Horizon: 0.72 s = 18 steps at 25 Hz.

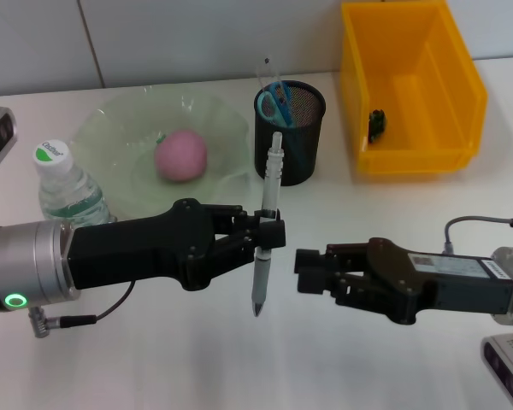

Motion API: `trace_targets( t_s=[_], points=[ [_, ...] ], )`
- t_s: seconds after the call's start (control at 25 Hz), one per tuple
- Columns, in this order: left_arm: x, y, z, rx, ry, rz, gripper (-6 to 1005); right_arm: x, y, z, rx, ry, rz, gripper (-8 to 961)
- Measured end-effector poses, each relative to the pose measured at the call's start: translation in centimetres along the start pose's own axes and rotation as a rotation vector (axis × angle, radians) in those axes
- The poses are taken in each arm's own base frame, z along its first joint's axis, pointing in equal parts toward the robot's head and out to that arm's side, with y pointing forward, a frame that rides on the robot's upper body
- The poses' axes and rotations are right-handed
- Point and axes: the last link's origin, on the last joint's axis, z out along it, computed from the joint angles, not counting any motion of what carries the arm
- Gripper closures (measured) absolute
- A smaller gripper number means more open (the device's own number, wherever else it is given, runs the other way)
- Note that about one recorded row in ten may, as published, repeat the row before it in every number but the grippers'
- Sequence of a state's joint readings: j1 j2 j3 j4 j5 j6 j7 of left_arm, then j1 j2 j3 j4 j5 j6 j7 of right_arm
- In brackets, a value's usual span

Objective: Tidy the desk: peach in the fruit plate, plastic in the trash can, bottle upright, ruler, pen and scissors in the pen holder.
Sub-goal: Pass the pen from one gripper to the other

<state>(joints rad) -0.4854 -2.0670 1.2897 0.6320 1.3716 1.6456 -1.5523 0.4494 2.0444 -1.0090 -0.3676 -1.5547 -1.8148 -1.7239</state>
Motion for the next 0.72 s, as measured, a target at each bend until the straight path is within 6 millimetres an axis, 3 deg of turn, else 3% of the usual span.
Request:
trace_targets(
  t_s=[0.48, 0.72],
  points=[
    [0.0, 0.0, 0.1, 0.002, 0.003, 0.018, 845, -0.7, -1.7, -3.2, -0.011, 0.197, 0.211, 660],
    [0.1, 0.1, 0.2, -0.005, 0.015, 0.033, 845, 1.5, -2.0, -5.4, 0.029, 0.473, 0.445, 660]
  ],
)
